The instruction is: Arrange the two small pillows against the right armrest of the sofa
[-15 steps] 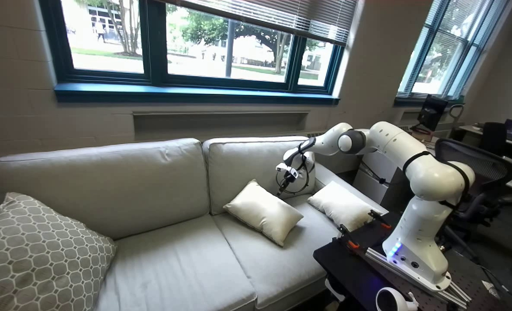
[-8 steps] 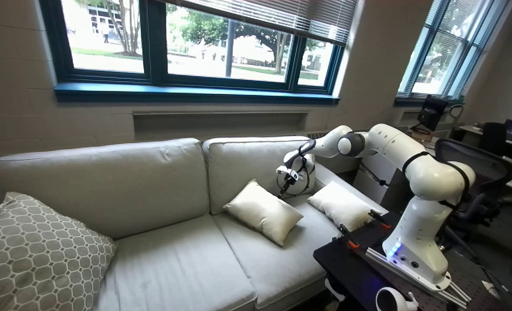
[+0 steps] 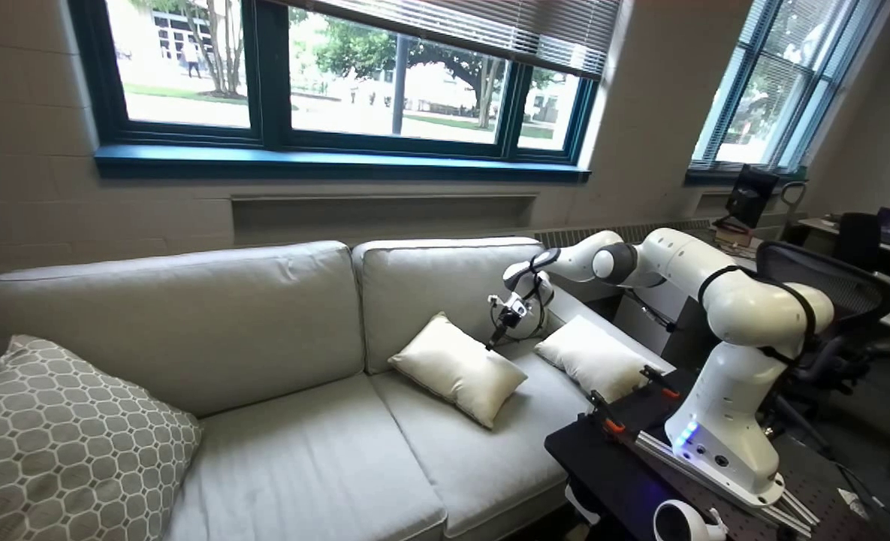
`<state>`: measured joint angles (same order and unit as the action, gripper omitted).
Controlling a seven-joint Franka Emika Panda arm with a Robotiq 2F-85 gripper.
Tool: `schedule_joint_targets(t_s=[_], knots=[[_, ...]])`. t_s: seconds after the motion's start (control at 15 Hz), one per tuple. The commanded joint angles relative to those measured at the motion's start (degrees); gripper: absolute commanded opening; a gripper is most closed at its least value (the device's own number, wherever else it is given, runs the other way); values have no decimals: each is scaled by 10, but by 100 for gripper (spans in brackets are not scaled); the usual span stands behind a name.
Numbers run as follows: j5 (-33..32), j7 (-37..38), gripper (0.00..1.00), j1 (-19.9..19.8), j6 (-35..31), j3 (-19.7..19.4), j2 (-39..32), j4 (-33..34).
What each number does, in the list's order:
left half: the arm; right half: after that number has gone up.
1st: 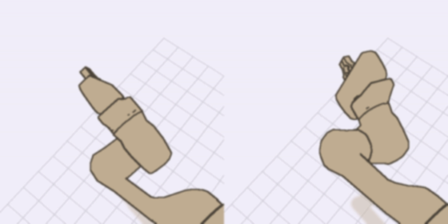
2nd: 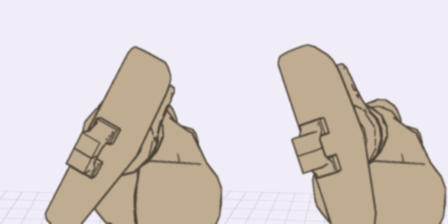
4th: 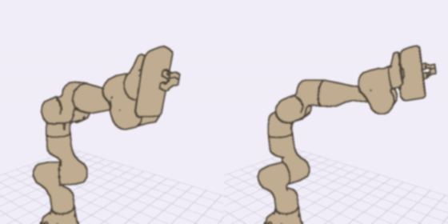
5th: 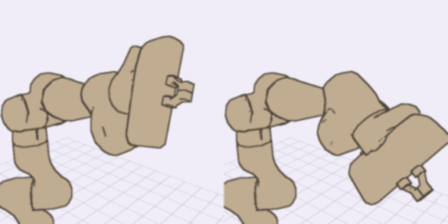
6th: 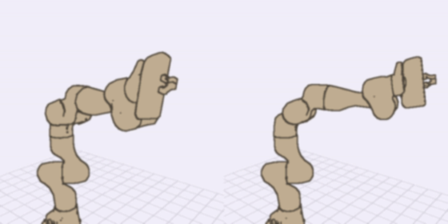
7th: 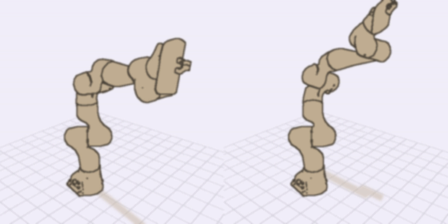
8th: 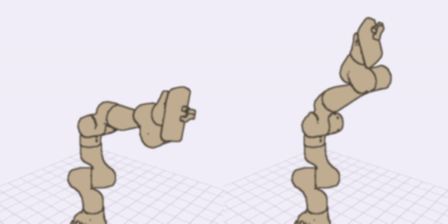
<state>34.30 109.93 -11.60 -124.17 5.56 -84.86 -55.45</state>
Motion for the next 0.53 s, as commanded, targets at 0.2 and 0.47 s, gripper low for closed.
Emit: schedule_joint_targets(t_s=[0.2,0.47], knots=[[20,14,100,-5,-37,-2,0,-11],[17,56,100,28,-166,-16,0,-31]])
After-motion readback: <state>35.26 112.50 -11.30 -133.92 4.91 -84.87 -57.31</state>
